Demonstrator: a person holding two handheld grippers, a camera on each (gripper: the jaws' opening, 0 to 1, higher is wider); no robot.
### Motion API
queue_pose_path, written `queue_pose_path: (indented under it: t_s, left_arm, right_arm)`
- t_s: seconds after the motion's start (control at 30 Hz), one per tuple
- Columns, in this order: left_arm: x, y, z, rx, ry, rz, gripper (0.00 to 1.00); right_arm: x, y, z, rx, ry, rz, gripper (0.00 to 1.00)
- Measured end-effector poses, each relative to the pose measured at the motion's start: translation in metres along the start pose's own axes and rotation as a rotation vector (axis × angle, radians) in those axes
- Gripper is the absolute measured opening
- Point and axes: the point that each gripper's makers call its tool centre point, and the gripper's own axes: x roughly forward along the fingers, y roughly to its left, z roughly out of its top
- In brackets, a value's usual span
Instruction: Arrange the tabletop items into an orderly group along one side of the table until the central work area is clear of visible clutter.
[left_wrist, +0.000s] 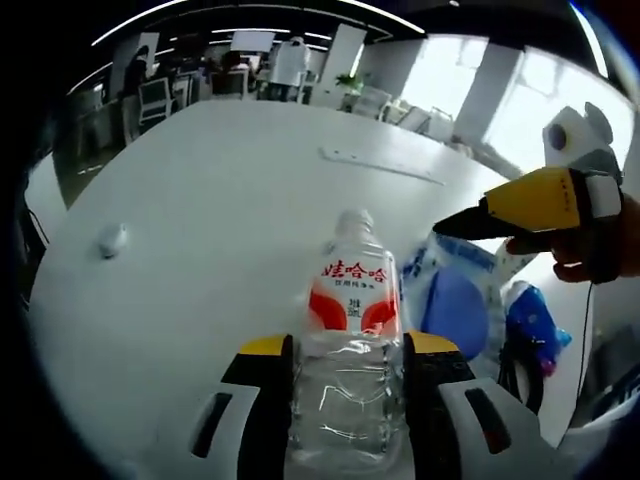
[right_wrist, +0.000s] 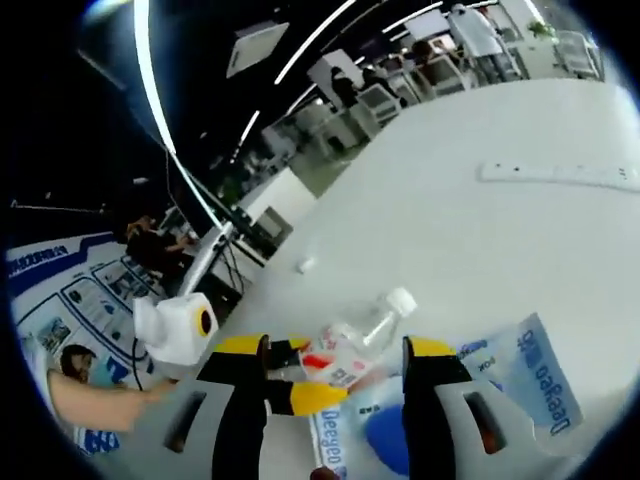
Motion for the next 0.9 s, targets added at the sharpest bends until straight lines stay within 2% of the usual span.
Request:
queue_pose_path:
  t_s: [0.13, 0.23, 0.43, 0.57, 0.77, 0.9]
  left_arm:
    - [0.001, -0.001, -0.001, -0.012, -0.007, -0.003, 0.41]
    - [0.000, 0.000, 0.000, -0.014, -0.013, -0.010, 0.41]
    - [0.001, -0.001, 0.000, -0.012, -0.016, -0.015, 0.41]
    - [0.001, 0.000, 0.001, -0.017, -0.026, -0.020, 0.41]
    - [0.002, 0.000, 0.001, -0.020, -0.041, -0.026, 0.41]
    - [0.003, 0.001, 0.002, -0.020, -0.045, -0.030, 0.41]
  right_arm:
    - [0.009, -0.002, -0.007, 0.007, 0.038, -0.025, 0.51]
    - [0.016, -0.004, -0.012, 0.056, 0.061, -0.027, 0.51]
    - [0.031, -0.017, -0.009, 0.126, 0.067, -0.044, 0.51]
    - [0.039, -0.015, -0.008, 0.172, 0.075, -0.018, 0.51]
    - [0.047, -0.018, -0.007, 0.183, 0.067, -0.037, 0.52]
    - [0.052, -0.020, -0.010, 0.240, 0.050, -0.040, 0.51]
